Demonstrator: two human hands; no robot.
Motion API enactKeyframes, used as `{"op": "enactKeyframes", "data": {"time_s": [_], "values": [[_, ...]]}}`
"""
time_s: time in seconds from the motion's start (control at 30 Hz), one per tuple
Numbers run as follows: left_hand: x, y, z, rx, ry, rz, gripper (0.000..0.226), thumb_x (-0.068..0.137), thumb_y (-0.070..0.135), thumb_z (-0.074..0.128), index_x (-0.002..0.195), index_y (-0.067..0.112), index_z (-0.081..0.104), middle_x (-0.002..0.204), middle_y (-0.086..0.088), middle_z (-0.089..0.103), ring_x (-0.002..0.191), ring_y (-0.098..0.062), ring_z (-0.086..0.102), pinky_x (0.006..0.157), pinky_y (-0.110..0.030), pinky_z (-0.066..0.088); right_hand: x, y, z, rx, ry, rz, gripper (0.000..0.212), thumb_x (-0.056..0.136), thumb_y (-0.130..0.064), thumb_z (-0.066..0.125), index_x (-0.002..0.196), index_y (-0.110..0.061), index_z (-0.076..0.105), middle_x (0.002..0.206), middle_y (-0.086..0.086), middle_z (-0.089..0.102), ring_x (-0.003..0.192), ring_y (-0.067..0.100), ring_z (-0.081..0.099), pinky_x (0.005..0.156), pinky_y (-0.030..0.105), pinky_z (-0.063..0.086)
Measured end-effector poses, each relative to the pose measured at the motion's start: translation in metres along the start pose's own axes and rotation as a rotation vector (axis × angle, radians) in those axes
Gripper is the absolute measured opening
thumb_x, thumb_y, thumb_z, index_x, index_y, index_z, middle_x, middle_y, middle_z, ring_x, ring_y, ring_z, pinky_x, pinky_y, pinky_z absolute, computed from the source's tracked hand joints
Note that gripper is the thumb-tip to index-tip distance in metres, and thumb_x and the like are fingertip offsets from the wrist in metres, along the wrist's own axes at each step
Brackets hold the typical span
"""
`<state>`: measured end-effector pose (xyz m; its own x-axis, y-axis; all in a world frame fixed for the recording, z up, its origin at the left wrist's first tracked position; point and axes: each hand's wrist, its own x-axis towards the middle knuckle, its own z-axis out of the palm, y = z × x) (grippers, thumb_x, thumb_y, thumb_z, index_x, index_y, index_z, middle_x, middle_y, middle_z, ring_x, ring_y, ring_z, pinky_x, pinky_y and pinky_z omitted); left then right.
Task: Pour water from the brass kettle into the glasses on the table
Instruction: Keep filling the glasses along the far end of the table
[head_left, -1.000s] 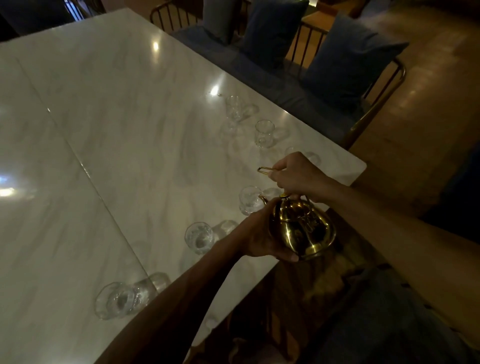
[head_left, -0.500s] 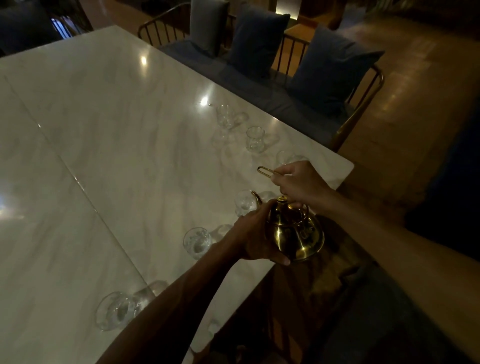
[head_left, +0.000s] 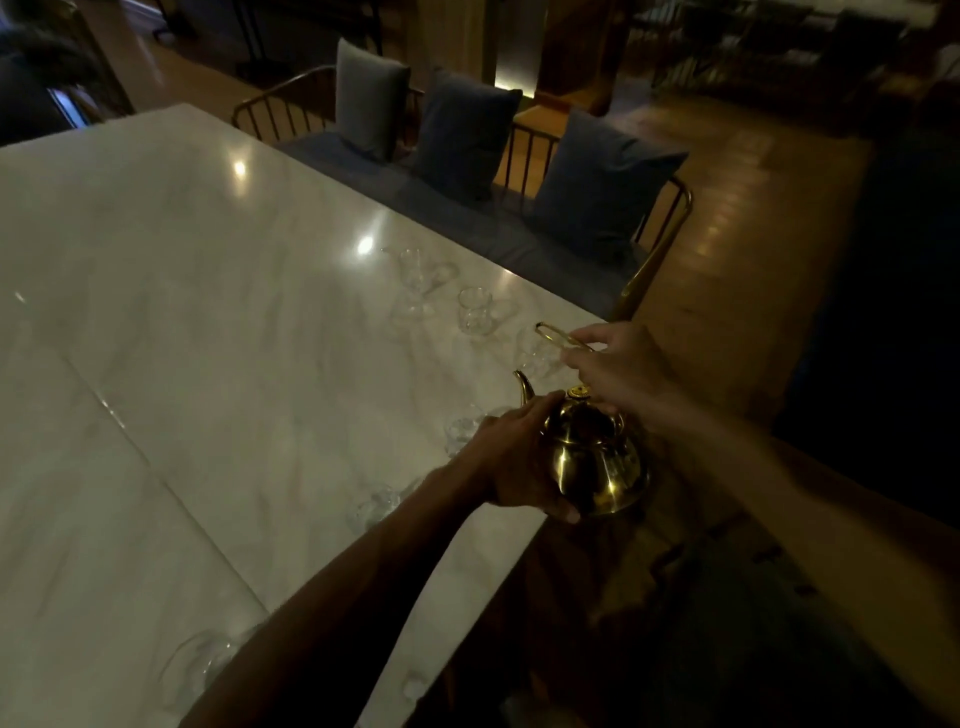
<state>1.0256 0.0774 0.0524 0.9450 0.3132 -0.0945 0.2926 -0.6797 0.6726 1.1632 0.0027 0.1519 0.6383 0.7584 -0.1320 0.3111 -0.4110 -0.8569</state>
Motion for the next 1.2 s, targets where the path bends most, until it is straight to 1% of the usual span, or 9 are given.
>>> {"op": "enactKeyframes", "data": {"time_s": [0.17, 0.27, 0.43, 0.6, 0.73, 0.83, 0.97, 1.07, 1.2], "values": [[0.029, 0.006, 0.001, 0.021, -0.029, -0.008, 0.143, 0.042, 0.080, 0.077, 0.161, 0.030, 0.015, 0.161, 0.001, 0.043, 0.144, -0.028, 0.048, 0.114, -0.058, 0.044, 0.019, 0.008, -0.019, 0.003, -0.004, 0.003, 0.040, 0.090, -0.021, 0.062, 0.129, -0.020, 0.057, 0.070, -0.005, 0.054, 0.041, 0.004, 0.047, 0.035, 0.018, 0.035], [0.048, 0.004, 0.002, 0.014, -0.025, -0.022, 0.141, 0.045, 0.077, 0.080, 0.161, 0.029, 0.016, 0.161, 0.000, 0.044, 0.143, -0.029, 0.049, 0.114, -0.058, 0.044, 0.038, 0.013, -0.025, -0.022, -0.045, -0.030, 0.042, 0.092, -0.018, 0.060, 0.133, -0.023, 0.054, 0.072, -0.005, 0.050, 0.047, 0.006, 0.049, 0.034, 0.016, 0.036], [0.090, 0.002, 0.005, -0.056, 0.030, -0.055, 0.134, 0.057, 0.058, 0.095, 0.162, 0.028, 0.017, 0.161, 0.000, 0.044, 0.145, -0.028, 0.048, 0.116, -0.057, 0.043, 0.089, 0.021, -0.038, -0.084, -0.099, -0.073, 0.040, 0.091, -0.018, 0.059, 0.131, -0.022, 0.056, 0.076, -0.009, 0.047, 0.053, 0.008, 0.051, 0.034, 0.014, 0.037], [0.130, 0.004, 0.003, -0.157, 0.047, -0.138, 0.137, 0.049, 0.071, 0.084, 0.161, 0.031, 0.017, 0.159, 0.004, 0.046, 0.144, -0.024, 0.048, 0.116, -0.051, 0.045, 0.139, 0.023, -0.050, -0.119, -0.207, -0.056, 0.039, 0.092, -0.019, 0.059, 0.131, -0.021, 0.056, 0.077, 0.000, 0.059, 0.051, 0.011, 0.052, 0.035, 0.020, 0.039], [0.152, 0.004, 0.009, -0.241, 0.080, -0.176, 0.129, 0.058, 0.040, 0.100, 0.160, 0.029, 0.023, 0.157, 0.007, 0.049, 0.142, -0.014, 0.048, 0.115, -0.034, 0.045, 0.171, 0.027, -0.055, -0.118, -0.277, -0.009, 0.040, 0.092, -0.017, 0.059, 0.132, -0.017, 0.056, 0.074, 0.002, 0.058, 0.049, 0.011, 0.049, 0.035, 0.021, 0.037], [0.163, 0.002, 0.012, -0.275, 0.107, -0.209, 0.128, 0.058, 0.037, 0.101, 0.160, 0.030, 0.024, 0.157, 0.007, 0.049, 0.144, -0.018, 0.048, 0.117, -0.044, 0.045, 0.187, 0.028, -0.056, -0.124, -0.346, 0.026, 0.040, 0.093, -0.014, 0.058, 0.132, -0.015, 0.055, 0.074, 0.005, 0.059, 0.049, 0.010, 0.048, 0.036, 0.021, 0.037], [0.171, 0.001, 0.012, -0.344, 0.117, -0.227, 0.127, 0.062, 0.025, 0.100, 0.162, 0.027, 0.021, 0.157, 0.005, 0.048, 0.144, -0.017, 0.046, 0.116, -0.038, 0.042, 0.205, 0.026, -0.054, -0.120, -0.426, 0.064, 0.044, 0.091, -0.010, 0.061, 0.134, -0.011, 0.053, 0.075, 0.008, 0.060, 0.047, 0.010, 0.047, 0.036, 0.022, 0.037], [0.178, 0.000, 0.012, -0.377, 0.114, -0.237, 0.126, 0.064, 0.022, 0.099, 0.162, 0.026, 0.020, 0.158, 0.004, 0.047, 0.145, -0.019, 0.045, 0.117, -0.042, 0.042, 0.215, 0.028, -0.054, -0.135, -0.440, 0.074, 0.045, 0.092, -0.009, 0.060, 0.136, -0.011, 0.052, 0.074, 0.008, 0.059, 0.047, 0.011, 0.046, 0.037, 0.022, 0.037], [0.184, -0.002, 0.010, -0.415, 0.126, -0.249, 0.122, 0.066, 0.015, 0.098, 0.162, 0.024, 0.022, 0.158, 0.002, 0.047, 0.140, -0.009, 0.044, 0.107, -0.021, 0.041, 0.228, 0.026, -0.052, -0.145, -0.473, 0.084, 0.044, 0.093, -0.009, 0.059, 0.136, -0.010, 0.051, 0.078, 0.009, 0.060, 0.050, 0.011, 0.047, 0.038, 0.021, 0.038]]}}
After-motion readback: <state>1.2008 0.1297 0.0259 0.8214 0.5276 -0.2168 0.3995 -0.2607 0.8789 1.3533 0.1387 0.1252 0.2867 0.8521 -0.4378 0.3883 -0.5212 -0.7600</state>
